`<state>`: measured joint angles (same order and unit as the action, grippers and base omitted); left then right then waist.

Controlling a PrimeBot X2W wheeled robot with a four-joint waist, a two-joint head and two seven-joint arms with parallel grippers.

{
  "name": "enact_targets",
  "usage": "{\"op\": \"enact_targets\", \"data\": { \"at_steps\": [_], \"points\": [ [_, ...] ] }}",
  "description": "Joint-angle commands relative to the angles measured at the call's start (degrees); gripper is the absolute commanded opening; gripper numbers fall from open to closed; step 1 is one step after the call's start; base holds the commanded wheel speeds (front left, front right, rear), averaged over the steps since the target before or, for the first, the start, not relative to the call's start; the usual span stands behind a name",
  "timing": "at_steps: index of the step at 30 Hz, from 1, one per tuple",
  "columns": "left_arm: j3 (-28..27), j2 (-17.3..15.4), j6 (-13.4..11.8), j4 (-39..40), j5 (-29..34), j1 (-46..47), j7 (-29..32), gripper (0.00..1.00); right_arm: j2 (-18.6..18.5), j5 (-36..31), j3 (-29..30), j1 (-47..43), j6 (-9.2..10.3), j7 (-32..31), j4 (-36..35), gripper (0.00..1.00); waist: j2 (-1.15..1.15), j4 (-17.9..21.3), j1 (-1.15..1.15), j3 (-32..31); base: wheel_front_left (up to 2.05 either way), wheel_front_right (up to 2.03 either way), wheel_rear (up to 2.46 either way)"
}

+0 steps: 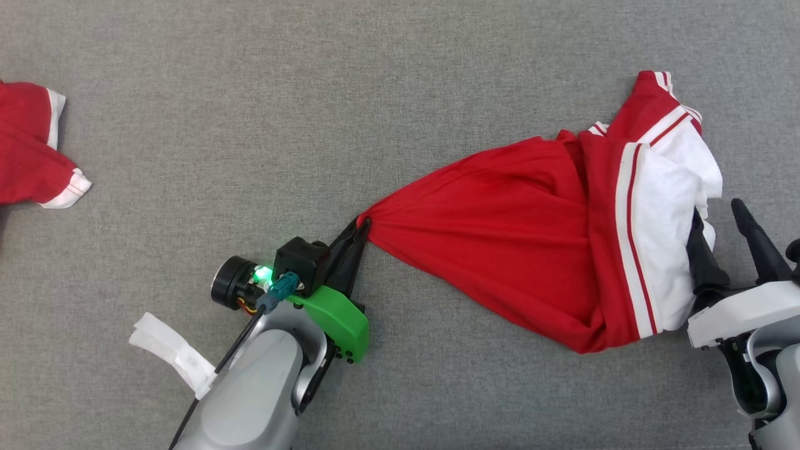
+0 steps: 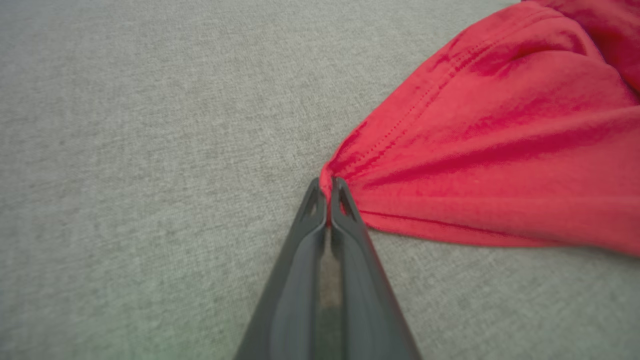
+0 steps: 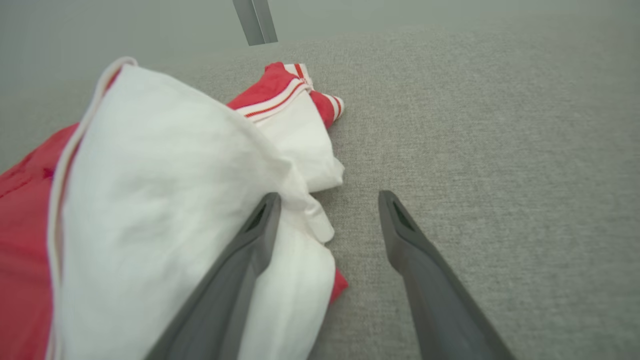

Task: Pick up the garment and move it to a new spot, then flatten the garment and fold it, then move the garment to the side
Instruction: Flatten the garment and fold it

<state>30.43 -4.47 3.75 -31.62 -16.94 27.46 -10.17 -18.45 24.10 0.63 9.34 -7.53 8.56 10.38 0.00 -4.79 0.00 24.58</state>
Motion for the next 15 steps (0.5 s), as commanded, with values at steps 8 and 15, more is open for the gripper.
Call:
{"op": "enact_targets", "data": {
  "at_steps": [8,15],
  "points": [
    [0.07,-1.51,-1.20,-0.76,-0.16,0.94,-0.06,0.00,-2.06,3.08,-6.12,3.23,0.07,-1.18,5.99,1.00,0.00,0.32,0.00,1.00,0.00,0.00,0.00],
    [0.26,-1.46,-1.76,-0.25,-0.13,1.15,-1.04,0.00,-0.33,3.21,-6.34,0.17,0.06,-1.14,9.49,0.00,0.00,-0.24,0.00,0.64,0.00,0.00,0.00]
  ]
}}
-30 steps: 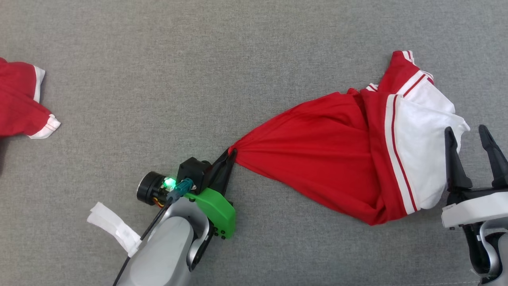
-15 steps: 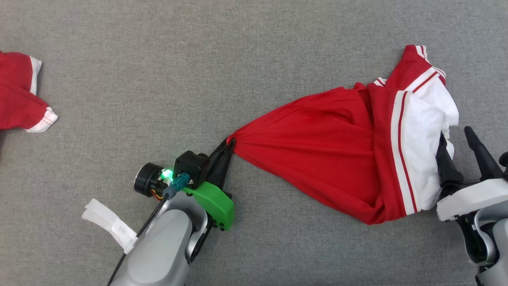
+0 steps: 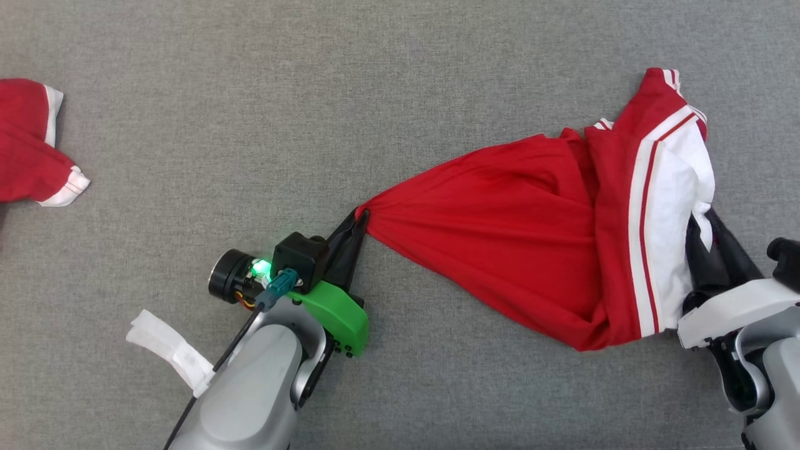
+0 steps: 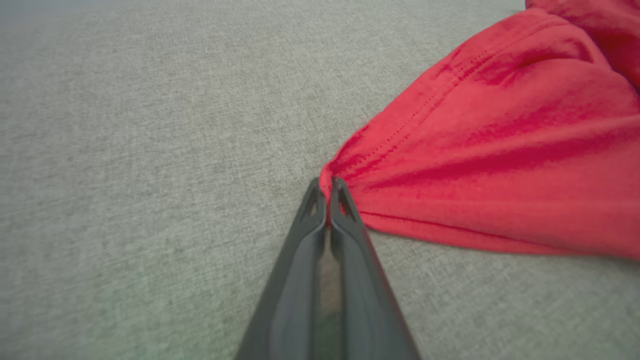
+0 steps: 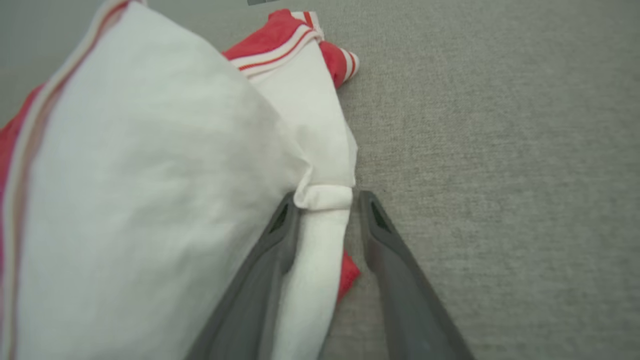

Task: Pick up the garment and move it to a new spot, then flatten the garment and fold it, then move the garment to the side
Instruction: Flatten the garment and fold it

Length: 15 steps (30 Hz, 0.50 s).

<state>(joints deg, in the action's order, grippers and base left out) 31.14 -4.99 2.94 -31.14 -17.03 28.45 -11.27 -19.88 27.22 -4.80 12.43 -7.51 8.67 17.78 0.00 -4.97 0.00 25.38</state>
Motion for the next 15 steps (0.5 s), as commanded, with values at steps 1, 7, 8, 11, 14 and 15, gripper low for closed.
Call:
{"op": "enact_targets", "data": {
  "at_steps": [1,7,8,11,14,15],
  "points": [
    [-0.52,-1.01,-1.06,-0.71,-0.15,0.02,-0.08,0.00,1.34,-0.02,-0.88,-3.47,0.07,-1.38,2.09,0.00,0.00,-0.03,0.00,-0.32,0.00,0.00,0.00],
    [-1.49,-1.46,-1.81,0.97,-0.66,-1.03,-2.07,0.00,2.51,-2.40,2.29,-4.98,0.07,2.46,-1.98,0.00,0.00,0.82,0.00,-1.63,0.00,0.00,0.00],
    [-1.89,-1.49,-2.05,1.81,-0.81,-1.20,-2.54,0.00,2.44,-2.92,3.07,-4.96,0.07,3.23,-3.43,0.00,0.00,0.95,0.00,-1.98,0.00,0.00,0.00],
    [-3.12,-1.90,-2.93,5.16,-0.79,-1.75,-3.48,0.00,2.12,-4.32,5.03,-5.01,0.07,4.79,-8.39,0.00,0.00,1.23,0.00,-2.92,0.00,0.00,0.00],
    [-5.01,-2.84,-4.22,11.55,0.00,-2.44,-3.92,0.00,1.39,-6.15,7.18,-4.91,0.07,5.35,-15.09,0.00,0.00,1.37,0.00,-4.22,0.00,0.00,0.00],
    [-5.55,-3.13,-4.58,13.84,0.31,-2.68,-3.97,0.00,1.00,-6.83,7.83,-4.83,0.07,5.46,-17.01,0.00,0.00,1.36,0.00,-4.62,0.00,0.00,0.00]
  ]
}}
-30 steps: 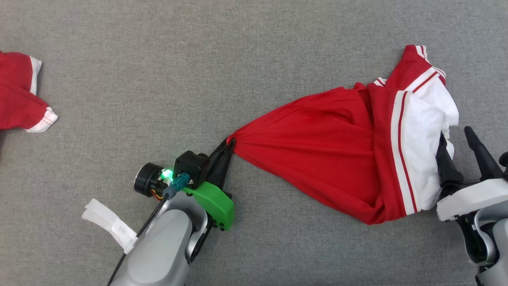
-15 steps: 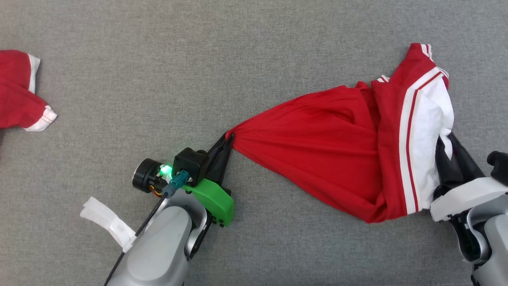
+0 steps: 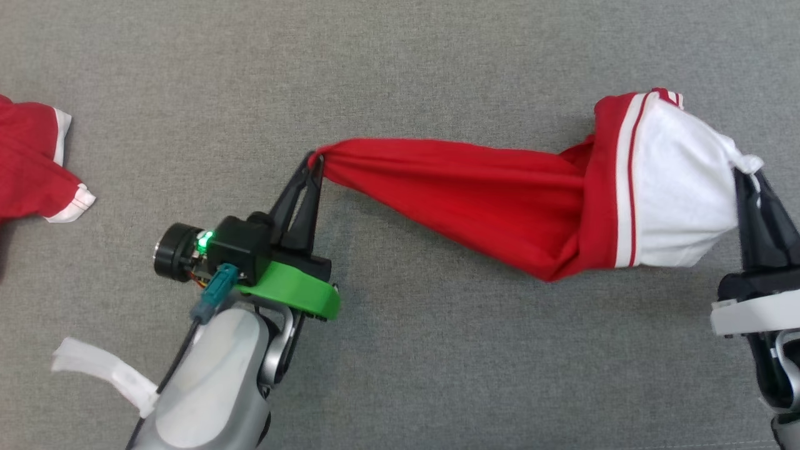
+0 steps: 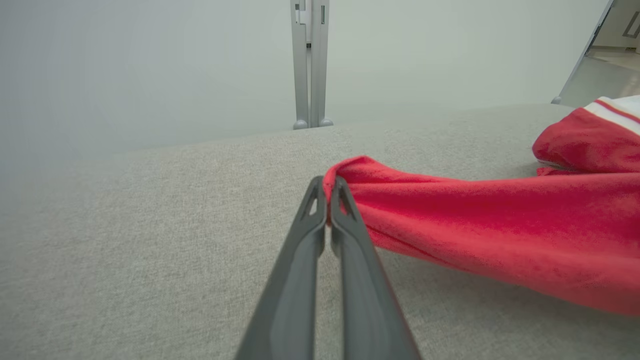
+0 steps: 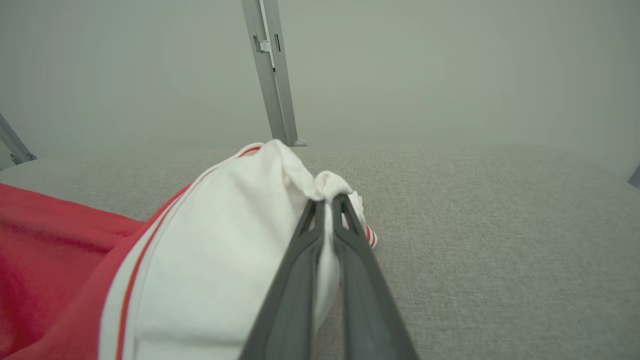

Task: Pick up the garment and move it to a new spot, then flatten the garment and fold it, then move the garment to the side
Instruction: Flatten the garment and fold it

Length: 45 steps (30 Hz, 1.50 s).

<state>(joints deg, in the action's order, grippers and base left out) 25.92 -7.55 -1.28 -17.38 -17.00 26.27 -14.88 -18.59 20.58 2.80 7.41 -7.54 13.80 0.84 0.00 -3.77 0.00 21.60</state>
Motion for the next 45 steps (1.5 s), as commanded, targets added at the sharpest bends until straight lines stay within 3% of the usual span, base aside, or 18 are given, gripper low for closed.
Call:
{"op": "enact_targets", "data": {
  "at_steps": [1,10,17,23,32,39,45],
  "points": [
    [-1.36,-0.78,-0.85,4.44,0.93,-0.66,-0.32,0.00,-0.77,-0.97,1.37,0.46,0.10,0.25,-2.88,0.00,0.00,0.07,0.00,-1.37,0.00,0.00,0.00],
    [-5.98,-4.31,-1.44,27.00,5.75,1.75,-0.33,0.00,-5.44,-2.84,7.37,7.40,0.10,-6.02,-16.88,0.00,0.00,-0.38,0.00,-5.05,0.00,0.00,0.00],
    [-12.13,-7.70,-2.86,31.15,5.77,7.78,0.83,0.00,-12.16,-0.76,11.80,17.50,0.13,-9.65,-18.72,0.00,0.00,-0.74,0.00,-7.52,0.00,0.00,0.00],
    [-17.46,-10.48,-3.36,29.70,3.52,12.07,4.28,0.00,-16.95,2.63,16.28,23.27,0.50,-11.87,-14.62,0.00,0.00,-1.05,0.00,-8.92,0.00,0.00,0.00],
    [-16.25,-11.66,-0.65,25.31,1.80,19.51,8.75,0.00,-21.23,5.98,11.07,28.81,0.17,-14.24,-10.94,0.00,0.00,-1.05,0.00,-9.11,0.00,0.00,0.00],
    [-14.19,-9.74,1.40,18.19,-0.30,24.85,10.44,0.00,-22.60,7.76,5.78,34.21,0.14,-14.96,-6.14,0.00,0.00,-1.13,0.00,-7.92,0.00,0.00,0.00],
    [-12.36,-6.60,5.39,2.28,-3.66,35.49,10.53,0.00,-21.41,8.77,-2.05,46.01,0.11,-14.75,4.22,0.00,0.00,-0.53,0.00,-5.72,0.00,0.00,0.00]
  ]
}}
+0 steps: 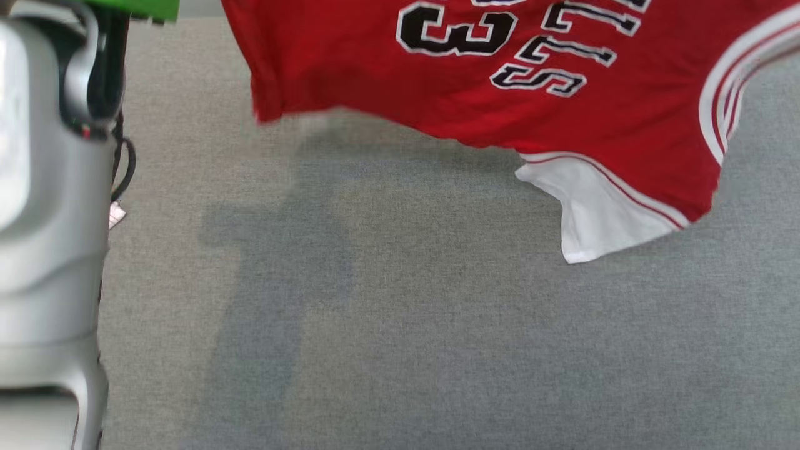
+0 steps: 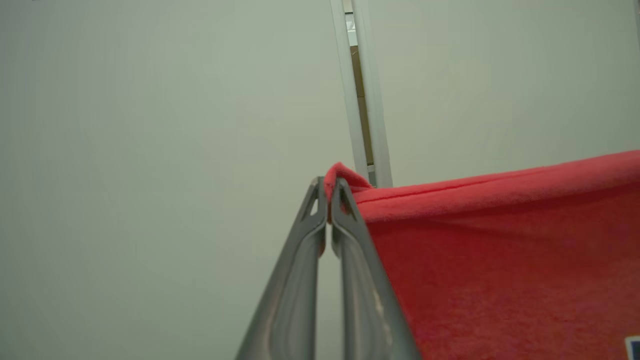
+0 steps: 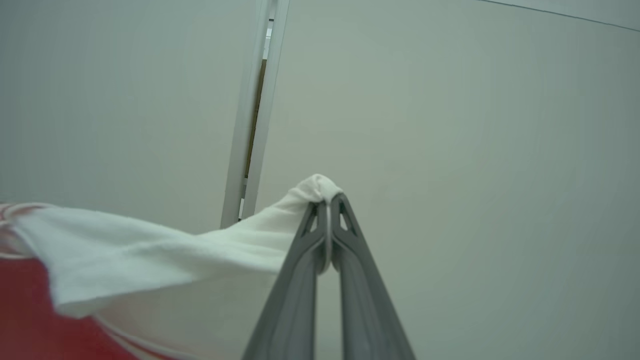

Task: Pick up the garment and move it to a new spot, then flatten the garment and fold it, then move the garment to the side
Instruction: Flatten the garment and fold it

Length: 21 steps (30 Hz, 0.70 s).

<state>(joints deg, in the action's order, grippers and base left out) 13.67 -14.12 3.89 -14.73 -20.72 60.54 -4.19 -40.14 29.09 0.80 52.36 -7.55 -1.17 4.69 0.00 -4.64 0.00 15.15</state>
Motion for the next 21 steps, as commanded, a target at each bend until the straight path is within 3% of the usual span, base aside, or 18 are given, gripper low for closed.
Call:
{"op": "enact_targets", "data": {
  "at_steps": [1,6,12,15,21],
  "points": [
    [-0.23,0.72,0.58,-4.18,-0.84,3.50,-1.00,0.00,0.78,-0.24,-1.54,3.93,0.12,0.68,3.07,0.00,0.00,0.54,0.00,1.07,0.00,0.00,0.00],
    [-2.46,1.45,0.95,-21.50,-2.06,13.59,-7.17,0.00,7.08,-3.00,-5.63,17.55,0.13,5.81,16.53,0.00,0.00,2.73,0.00,0.86,0.00,0.00,0.00],
    [-7.07,1.35,-0.08,-35.26,-4.86,20.43,-10.04,0.00,14.86,-4.33,-10.32,28.77,0.14,9.56,29.46,0.00,0.00,5.50,0.00,3.44,0.00,0.00,0.00],
    [-7.40,1.78,0.09,-40.58,-5.26,19.89,-10.56,0.00,17.00,-3.20,-13.16,29.95,0.12,11.16,33.76,0.00,0.00,6.01,0.00,5.00,0.00,0.00,0.00],
    [-6.50,4.56,0.80,-49.84,-4.97,11.74,-10.98,0.00,21.23,0.05,-20.41,22.24,0.11,14.29,41.49,0.00,0.00,6.21,0.00,7.85,0.00,0.00,0.00]
  ]
}}
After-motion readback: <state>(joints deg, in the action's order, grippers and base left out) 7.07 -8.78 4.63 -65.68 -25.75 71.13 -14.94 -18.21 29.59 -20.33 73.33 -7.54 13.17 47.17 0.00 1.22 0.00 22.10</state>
